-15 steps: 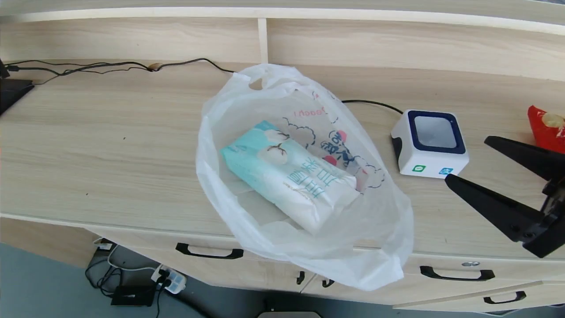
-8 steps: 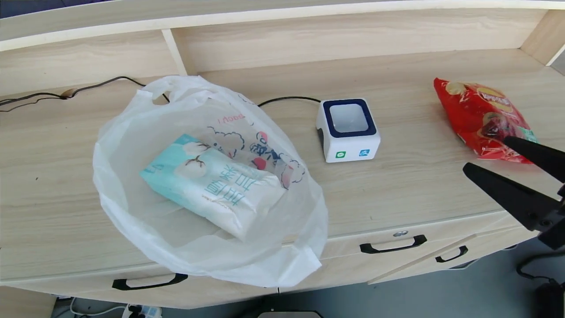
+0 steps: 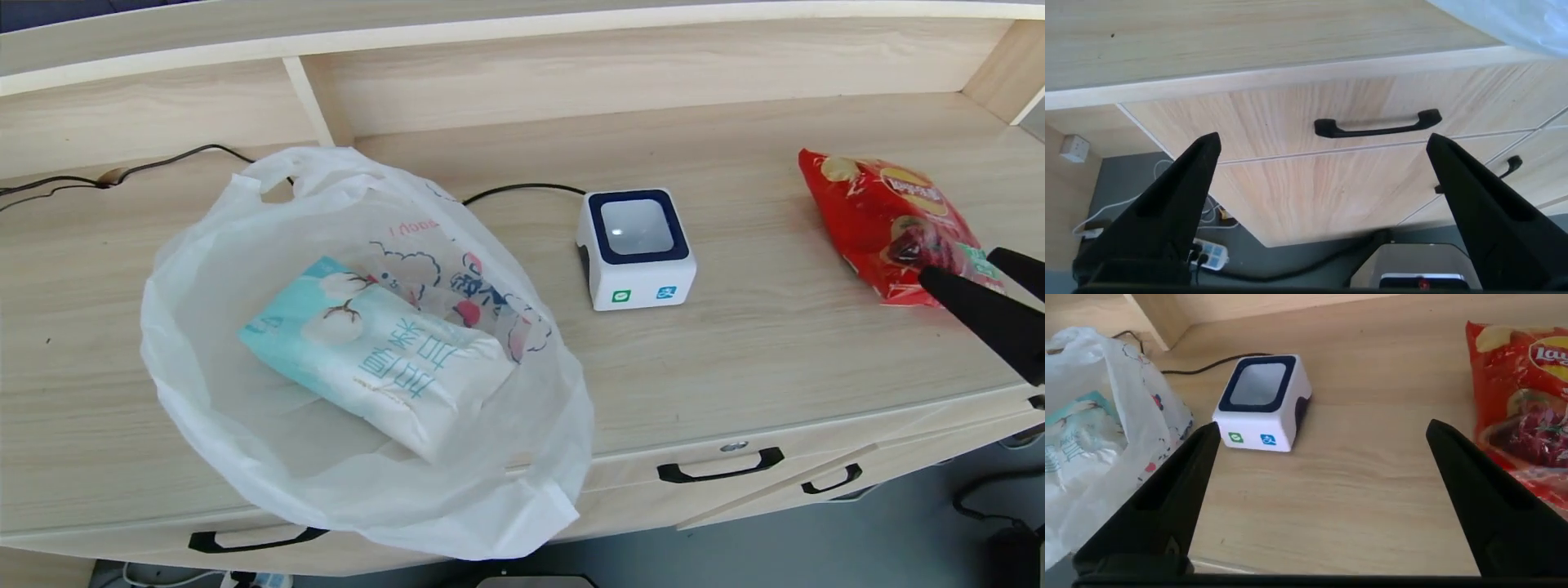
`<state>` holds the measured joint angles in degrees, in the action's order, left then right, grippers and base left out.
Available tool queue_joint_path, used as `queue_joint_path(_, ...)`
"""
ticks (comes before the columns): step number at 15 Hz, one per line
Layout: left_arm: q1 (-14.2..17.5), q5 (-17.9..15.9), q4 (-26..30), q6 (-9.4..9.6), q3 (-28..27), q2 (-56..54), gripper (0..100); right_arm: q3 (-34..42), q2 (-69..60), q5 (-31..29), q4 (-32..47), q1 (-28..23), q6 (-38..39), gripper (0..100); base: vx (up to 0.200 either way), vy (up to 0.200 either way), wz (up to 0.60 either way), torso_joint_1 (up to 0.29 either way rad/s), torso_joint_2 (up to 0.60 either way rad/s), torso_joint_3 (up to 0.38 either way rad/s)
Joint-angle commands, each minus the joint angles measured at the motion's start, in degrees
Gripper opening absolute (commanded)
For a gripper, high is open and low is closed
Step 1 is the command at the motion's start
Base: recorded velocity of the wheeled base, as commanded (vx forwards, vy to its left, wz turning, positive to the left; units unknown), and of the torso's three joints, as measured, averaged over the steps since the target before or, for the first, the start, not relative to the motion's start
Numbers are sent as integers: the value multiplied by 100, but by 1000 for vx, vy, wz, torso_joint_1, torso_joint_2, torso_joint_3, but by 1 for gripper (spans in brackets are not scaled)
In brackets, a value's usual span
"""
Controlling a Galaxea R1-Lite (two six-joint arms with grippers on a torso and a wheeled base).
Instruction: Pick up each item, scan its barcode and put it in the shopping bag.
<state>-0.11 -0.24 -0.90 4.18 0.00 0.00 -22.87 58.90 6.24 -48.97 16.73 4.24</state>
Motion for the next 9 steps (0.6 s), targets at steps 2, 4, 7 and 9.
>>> queue_joint_path(2,-7,-2,2,4,0,9,100,-315,420,-35,10,-55,-90,100,0,-200,0,22,2,2)
queue_joint_path(4,-7,-2,2,4,0,9,100,-429,798,-97,19,-117,-161,100,0,-200,0,2,0,5)
queue_joint_path(7,2,-2,-6,-5,0,9,100,-1563,1448,123,1012,-943,-292,100,0,-67,0,1,1,2)
queue_joint_path(9,2,-2,-6,-5,0,9,100,-2661,1703,650,2717,-1224,-354,100,0,0,0,0,0,0)
